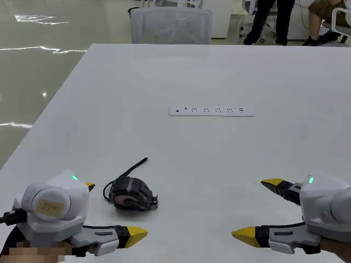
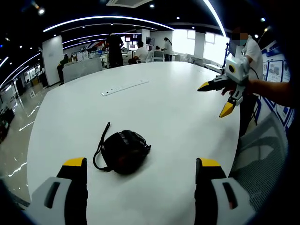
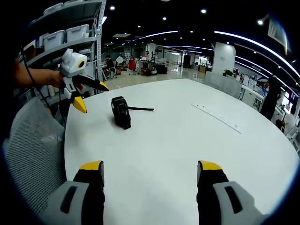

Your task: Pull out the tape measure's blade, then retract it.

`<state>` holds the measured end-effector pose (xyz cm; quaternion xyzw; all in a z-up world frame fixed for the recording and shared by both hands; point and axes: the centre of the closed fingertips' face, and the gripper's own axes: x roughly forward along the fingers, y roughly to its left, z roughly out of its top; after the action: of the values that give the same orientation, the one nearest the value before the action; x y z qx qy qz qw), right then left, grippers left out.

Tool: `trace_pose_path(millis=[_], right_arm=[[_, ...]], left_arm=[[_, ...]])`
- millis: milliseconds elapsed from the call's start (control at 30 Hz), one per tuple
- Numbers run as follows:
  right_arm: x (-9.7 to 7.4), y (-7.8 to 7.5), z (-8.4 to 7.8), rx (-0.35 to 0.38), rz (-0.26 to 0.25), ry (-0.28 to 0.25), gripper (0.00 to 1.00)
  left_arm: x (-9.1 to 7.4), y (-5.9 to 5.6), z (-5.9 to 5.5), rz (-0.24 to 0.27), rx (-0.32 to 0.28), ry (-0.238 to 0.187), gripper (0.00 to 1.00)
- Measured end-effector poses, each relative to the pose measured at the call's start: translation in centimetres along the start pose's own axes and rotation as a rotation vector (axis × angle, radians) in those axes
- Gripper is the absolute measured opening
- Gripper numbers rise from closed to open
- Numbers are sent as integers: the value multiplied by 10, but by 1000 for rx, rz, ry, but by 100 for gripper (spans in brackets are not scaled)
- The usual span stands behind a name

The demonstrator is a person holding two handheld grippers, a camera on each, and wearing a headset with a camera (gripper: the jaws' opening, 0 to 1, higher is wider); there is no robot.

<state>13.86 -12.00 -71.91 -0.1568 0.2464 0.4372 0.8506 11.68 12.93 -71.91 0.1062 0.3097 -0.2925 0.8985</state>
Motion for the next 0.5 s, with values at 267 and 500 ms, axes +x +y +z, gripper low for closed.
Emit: trace_pose_path(millis=[267,500], right_arm=[[-10,-2,-11,36,-9,1,90],[-17,1,-8,59,-16,-22,94]], left_arm=[[-8,-3,6,-20,22,-30,99],[-12,-2,2,-28,23,-37,99]])
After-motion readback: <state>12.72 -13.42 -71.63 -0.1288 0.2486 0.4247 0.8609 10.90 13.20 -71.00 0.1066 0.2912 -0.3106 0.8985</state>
